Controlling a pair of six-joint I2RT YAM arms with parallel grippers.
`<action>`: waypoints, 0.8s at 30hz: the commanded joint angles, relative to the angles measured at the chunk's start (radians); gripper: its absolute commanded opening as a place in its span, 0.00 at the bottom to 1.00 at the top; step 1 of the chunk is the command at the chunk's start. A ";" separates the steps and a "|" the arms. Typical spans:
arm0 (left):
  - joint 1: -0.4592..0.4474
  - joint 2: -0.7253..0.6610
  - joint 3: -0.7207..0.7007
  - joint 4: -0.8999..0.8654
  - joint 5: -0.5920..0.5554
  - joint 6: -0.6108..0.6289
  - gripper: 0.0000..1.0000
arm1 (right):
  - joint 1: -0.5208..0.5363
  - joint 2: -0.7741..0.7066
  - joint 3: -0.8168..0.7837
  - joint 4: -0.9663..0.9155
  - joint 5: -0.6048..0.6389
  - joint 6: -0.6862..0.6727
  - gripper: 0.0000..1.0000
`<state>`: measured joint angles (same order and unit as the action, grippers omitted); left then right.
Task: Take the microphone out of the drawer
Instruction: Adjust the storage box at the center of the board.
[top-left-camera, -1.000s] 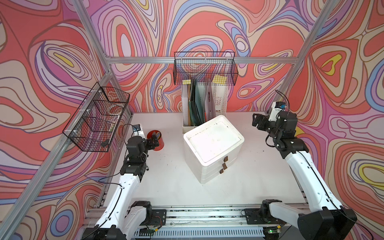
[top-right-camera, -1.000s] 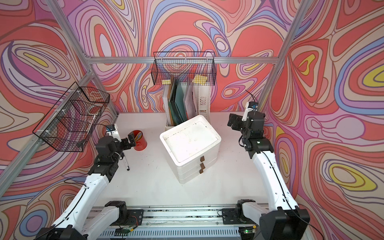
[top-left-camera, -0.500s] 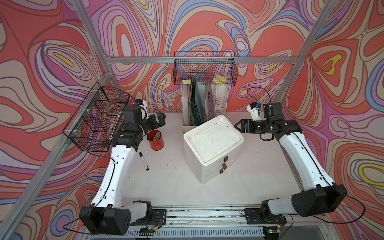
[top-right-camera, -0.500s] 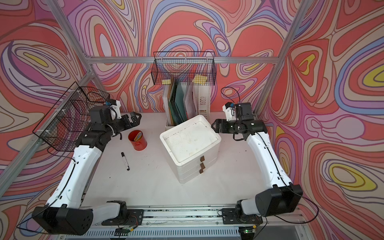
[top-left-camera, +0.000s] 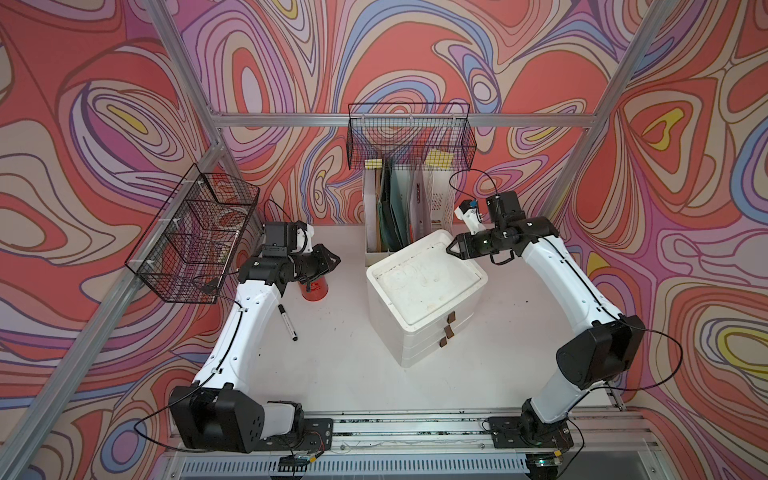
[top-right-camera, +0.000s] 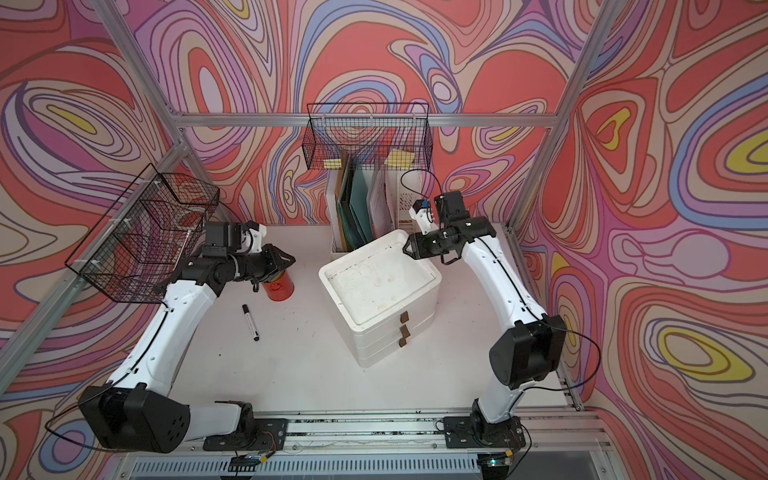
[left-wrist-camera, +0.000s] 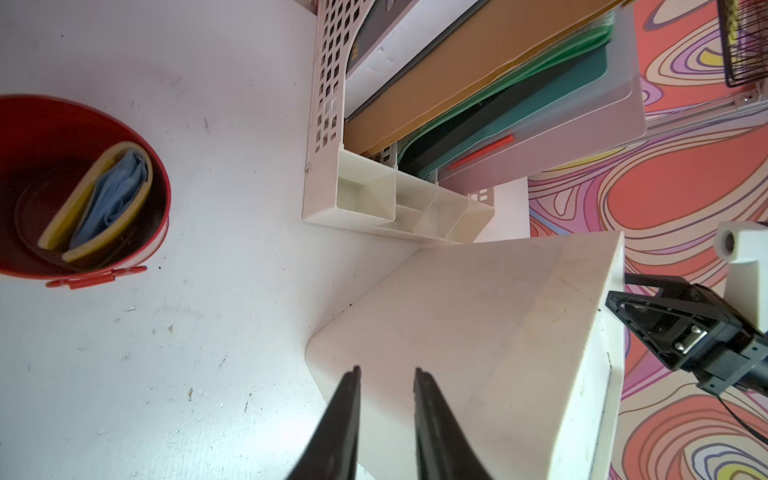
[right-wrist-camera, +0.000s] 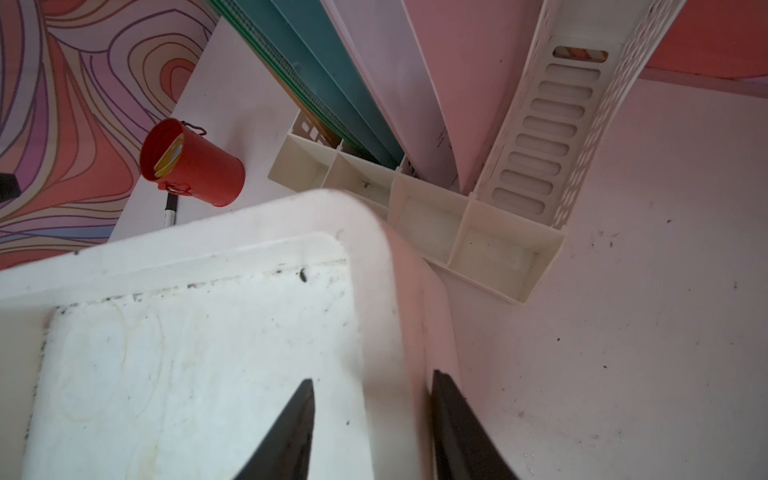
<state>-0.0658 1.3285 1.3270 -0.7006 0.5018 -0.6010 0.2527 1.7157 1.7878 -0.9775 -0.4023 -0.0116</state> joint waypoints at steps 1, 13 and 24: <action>-0.005 -0.036 -0.037 -0.037 0.024 -0.011 0.19 | 0.038 0.042 0.050 0.016 -0.023 -0.018 0.35; -0.009 -0.020 -0.082 0.003 0.062 -0.035 0.16 | 0.172 0.303 0.367 -0.027 -0.055 -0.062 0.26; -0.019 -0.050 -0.128 -0.013 0.085 -0.030 0.15 | 0.174 0.095 0.183 0.196 0.167 0.127 0.59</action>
<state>-0.0757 1.3098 1.2076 -0.7116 0.5674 -0.6296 0.4313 1.9408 2.0354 -0.8845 -0.3569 0.0246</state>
